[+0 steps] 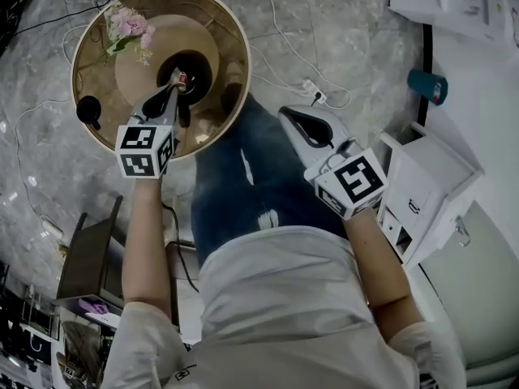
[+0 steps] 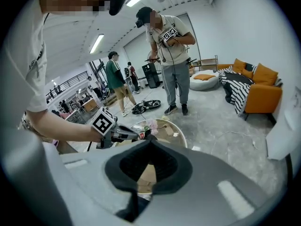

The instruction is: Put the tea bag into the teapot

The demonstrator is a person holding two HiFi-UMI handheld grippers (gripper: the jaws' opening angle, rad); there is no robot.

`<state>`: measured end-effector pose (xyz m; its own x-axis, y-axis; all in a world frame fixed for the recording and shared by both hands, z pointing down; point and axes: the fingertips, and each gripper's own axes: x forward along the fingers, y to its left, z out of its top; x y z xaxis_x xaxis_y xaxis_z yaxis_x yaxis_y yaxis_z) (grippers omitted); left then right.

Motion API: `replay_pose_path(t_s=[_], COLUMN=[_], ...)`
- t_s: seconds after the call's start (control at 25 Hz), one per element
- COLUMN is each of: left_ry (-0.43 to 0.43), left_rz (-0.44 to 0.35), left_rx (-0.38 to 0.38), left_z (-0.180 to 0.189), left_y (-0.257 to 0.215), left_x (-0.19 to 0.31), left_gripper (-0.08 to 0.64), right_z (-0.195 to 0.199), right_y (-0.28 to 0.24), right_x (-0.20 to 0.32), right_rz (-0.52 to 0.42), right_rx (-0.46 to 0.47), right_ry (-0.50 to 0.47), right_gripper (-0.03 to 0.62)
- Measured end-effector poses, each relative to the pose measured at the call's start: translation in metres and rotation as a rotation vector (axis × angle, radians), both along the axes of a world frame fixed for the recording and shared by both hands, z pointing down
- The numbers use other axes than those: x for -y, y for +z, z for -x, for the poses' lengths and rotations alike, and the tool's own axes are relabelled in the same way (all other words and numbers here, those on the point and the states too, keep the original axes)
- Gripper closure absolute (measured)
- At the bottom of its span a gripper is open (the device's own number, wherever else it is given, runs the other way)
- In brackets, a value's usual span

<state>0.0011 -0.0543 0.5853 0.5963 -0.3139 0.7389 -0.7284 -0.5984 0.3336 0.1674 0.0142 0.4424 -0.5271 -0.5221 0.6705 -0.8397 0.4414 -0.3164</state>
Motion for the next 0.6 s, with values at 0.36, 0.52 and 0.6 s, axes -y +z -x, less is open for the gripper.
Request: replay_pose_path(t_s=[0.36,0.52,0.6], left_ry=[0.125,0.188,0.219], left_rz=[0.024,0.020,0.021], left_rx=[0.154,0.215,0.243], left_z=[-0.012,-0.022,-0.025], left_y=[0.022,0.026,0.029], left_x=[-0.003,-0.002,-0.002], left_gripper=[0.552,0.552,0.551], right_z=[-0.012,-0.016,-0.016], right_y=[0.005,0.005,0.005], right_x=[0.008,0.008,0.008], right_rz=[0.019,0.025,0.029], right_rx=[0.002,0.005,0.006], right_ry=[0.031,0.041,0.044], right_gripper=[0.586,0.586,0.586])
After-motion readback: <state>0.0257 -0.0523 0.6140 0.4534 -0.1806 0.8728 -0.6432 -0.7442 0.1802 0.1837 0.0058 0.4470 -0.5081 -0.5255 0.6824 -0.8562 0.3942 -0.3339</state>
